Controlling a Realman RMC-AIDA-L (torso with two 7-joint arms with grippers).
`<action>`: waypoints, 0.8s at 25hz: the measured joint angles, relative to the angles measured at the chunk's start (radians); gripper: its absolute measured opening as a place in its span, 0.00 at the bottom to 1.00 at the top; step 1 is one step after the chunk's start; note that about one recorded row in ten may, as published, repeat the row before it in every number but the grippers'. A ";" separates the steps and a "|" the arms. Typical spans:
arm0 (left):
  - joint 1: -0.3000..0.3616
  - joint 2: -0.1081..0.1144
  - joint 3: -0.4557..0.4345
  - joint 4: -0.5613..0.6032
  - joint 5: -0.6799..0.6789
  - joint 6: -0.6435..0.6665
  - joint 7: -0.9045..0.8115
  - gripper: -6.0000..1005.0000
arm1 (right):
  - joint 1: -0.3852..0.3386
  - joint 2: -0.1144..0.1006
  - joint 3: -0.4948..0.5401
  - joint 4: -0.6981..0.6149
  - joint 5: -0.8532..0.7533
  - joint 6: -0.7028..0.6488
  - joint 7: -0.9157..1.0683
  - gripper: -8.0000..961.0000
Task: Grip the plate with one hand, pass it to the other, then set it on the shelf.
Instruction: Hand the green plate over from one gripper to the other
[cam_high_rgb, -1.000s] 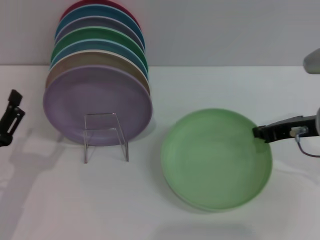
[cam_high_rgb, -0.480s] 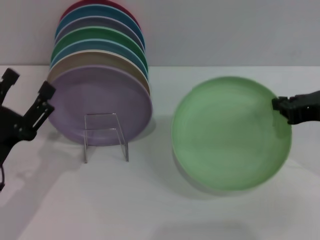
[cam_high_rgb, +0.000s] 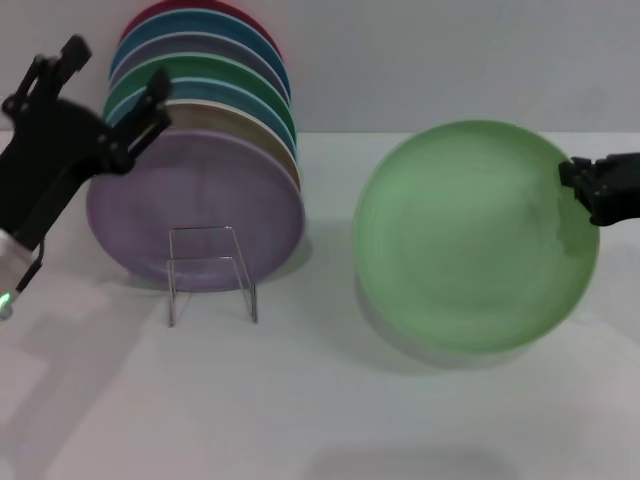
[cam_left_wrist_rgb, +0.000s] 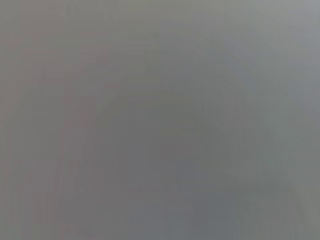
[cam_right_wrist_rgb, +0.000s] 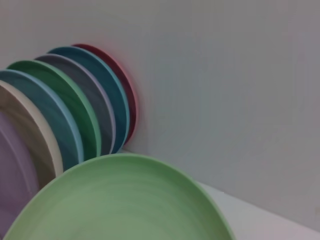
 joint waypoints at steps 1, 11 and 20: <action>0.000 0.000 0.000 0.000 0.000 0.000 0.000 0.86 | 0.000 0.000 0.000 0.000 0.000 0.000 0.000 0.03; -0.012 0.081 0.004 -0.481 0.000 -0.630 -0.007 0.84 | -0.023 0.001 -0.018 0.055 0.011 -0.048 -0.048 0.03; -0.036 0.026 -0.052 -0.751 -0.011 -1.147 0.111 0.82 | -0.028 -0.001 -0.034 0.060 0.013 -0.076 -0.104 0.03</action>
